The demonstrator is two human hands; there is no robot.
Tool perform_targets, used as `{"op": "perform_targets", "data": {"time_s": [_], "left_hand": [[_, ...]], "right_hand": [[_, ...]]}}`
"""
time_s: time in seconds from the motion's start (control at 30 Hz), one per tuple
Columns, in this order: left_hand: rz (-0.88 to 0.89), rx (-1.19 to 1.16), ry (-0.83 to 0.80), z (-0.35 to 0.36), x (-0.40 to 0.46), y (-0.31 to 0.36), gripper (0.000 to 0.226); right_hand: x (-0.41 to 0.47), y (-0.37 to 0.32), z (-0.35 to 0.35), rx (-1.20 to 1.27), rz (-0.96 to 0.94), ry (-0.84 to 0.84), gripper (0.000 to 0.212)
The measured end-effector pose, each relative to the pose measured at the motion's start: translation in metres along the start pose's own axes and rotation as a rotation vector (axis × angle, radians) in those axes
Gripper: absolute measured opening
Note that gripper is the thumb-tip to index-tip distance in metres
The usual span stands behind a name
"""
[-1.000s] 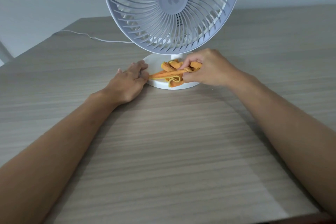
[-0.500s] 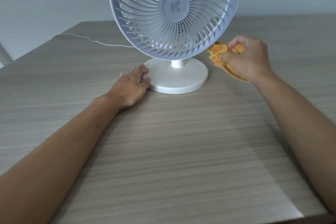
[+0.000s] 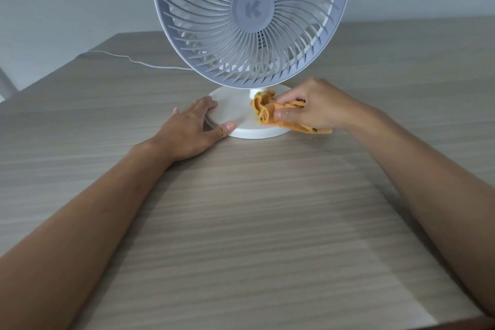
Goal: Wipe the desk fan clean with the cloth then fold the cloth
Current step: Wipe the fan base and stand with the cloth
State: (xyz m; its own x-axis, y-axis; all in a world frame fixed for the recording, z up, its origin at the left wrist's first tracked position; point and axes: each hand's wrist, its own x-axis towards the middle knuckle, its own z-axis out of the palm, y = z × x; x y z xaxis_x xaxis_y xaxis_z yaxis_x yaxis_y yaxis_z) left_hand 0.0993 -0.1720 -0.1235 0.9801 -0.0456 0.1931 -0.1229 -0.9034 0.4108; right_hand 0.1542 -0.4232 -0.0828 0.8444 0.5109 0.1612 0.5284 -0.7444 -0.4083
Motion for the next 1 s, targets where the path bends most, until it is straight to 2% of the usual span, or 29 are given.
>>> {"op": "perform_targets", "data": {"time_s": [0.07,0.13,0.23,0.37,0.43,0.6,0.73,0.87,1.0], "left_hand": [[-0.004,-0.012,-0.004,-0.001,0.001,-0.001,0.072],[-0.014,-0.024,-0.003,-0.002,0.001,-0.001,0.072],[-0.046,-0.057,-0.002,-0.004,0.002,0.000,0.075],[-0.065,-0.117,0.005,-0.004,0.003,-0.002,0.077],[-0.068,-0.140,0.010,-0.003,0.004,-0.004,0.078],[-0.051,-0.141,0.020,-0.001,0.005,-0.007,0.080],[-0.024,-0.096,0.033,-0.001,0.003,-0.003,0.075],[-0.018,-0.081,0.042,-0.002,0.002,-0.002,0.075],[-0.015,-0.072,0.027,-0.001,0.000,-0.002,0.090]], "right_hand": [[-0.008,-0.008,-0.004,0.028,-0.052,-0.097,0.019],[-0.011,-0.009,-0.007,0.057,-0.067,-0.078,0.020],[-0.007,-0.001,-0.012,0.035,-0.022,0.104,0.020],[0.008,0.010,-0.006,-0.003,0.132,0.405,0.028],[0.017,0.012,0.004,0.006,0.148,0.469,0.027],[0.028,0.011,0.022,-0.107,0.056,0.188,0.032],[0.018,0.004,0.013,-0.115,-0.001,0.147,0.031],[0.008,-0.019,0.024,-0.121,-0.136,0.122,0.028],[0.006,-0.037,0.040,-0.068,-0.206,0.070,0.031]]}}
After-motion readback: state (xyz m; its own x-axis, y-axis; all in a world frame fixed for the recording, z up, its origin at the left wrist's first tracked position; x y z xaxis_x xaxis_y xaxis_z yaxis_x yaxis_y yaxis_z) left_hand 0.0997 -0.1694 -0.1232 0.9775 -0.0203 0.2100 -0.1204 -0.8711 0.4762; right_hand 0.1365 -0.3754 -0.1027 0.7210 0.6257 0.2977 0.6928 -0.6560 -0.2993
